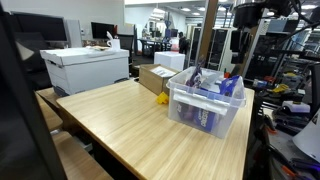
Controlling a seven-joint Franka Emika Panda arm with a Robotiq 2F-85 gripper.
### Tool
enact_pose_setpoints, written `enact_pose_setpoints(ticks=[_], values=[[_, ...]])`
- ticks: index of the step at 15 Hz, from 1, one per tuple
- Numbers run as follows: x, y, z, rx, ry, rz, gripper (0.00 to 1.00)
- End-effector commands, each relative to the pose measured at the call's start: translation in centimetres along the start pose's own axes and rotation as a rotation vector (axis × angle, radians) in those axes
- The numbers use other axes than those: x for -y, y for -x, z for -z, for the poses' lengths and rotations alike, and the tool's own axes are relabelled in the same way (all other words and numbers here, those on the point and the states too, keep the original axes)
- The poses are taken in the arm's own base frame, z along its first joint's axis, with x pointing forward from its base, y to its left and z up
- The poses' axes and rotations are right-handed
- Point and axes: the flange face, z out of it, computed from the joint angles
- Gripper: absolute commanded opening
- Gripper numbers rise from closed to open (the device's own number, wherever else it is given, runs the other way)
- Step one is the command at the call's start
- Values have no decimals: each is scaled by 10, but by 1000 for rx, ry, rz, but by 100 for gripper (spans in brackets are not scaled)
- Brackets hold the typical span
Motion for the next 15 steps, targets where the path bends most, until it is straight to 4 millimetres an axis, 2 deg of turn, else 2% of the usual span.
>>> enact_pose_setpoints(ticks=[1,8,9,11,12,15], values=[[5,15,-10,38,-42,48,34],[3,27,-22,66,-19,69,34],[4,27,-21,46,-31,92,84],[2,28,-22,42,1,156,91],[32,19,-11,31,27,196,97],[44,5,11,-46,40,244,100]])
